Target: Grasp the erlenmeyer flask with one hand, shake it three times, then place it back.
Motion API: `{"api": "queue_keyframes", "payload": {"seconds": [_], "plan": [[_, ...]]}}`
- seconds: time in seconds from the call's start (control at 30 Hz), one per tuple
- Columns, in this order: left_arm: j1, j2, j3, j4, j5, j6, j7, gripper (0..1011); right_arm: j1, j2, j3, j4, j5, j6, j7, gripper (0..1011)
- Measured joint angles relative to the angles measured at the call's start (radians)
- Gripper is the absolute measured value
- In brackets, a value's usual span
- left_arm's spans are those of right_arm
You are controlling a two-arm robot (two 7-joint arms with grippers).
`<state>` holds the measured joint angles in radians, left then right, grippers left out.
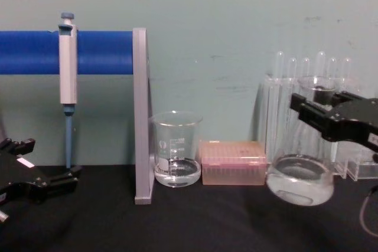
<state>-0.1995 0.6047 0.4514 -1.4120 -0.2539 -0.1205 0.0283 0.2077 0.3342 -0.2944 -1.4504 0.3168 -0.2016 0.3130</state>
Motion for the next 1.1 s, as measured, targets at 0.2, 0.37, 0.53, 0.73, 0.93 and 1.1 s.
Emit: {"api": "queue_keyframes", "payload": {"seconds": [0.2, 0.37, 0.53, 0.73, 0.93, 1.1], "plan": [[0.0, 0.0, 0.0, 0.0, 0.0, 0.0, 0.0, 1001, -0.01, -0.012, 0.042, 0.001, -0.025, 0.014, -0.049, 459], [0.0, 0.0, 0.0, 0.0, 0.0, 0.0, 0.0, 1001, -0.014, -0.023, 0.068, 0.003, -0.041, 0.025, -0.071, 459], [0.0, 0.0, 0.0, 0.0, 0.0, 0.0, 0.0, 1001, -0.016, -0.031, 0.08, 0.004, -0.053, 0.032, -0.073, 459], [0.0, 0.0, 0.0, 0.0, 0.0, 0.0, 0.0, 1001, -0.018, -0.04, 0.087, 0.005, -0.066, 0.036, -0.058, 459], [0.0, 0.0, 0.0, 0.0, 0.0, 0.0, 0.0, 1001, -0.017, -0.04, 0.083, 0.005, -0.066, 0.04, -0.002, 459], [0.0, 0.0, 0.0, 0.0, 0.0, 0.0, 0.0, 1001, -0.013, -0.03, 0.066, 0.001, -0.049, 0.041, 0.057, 459]]}}
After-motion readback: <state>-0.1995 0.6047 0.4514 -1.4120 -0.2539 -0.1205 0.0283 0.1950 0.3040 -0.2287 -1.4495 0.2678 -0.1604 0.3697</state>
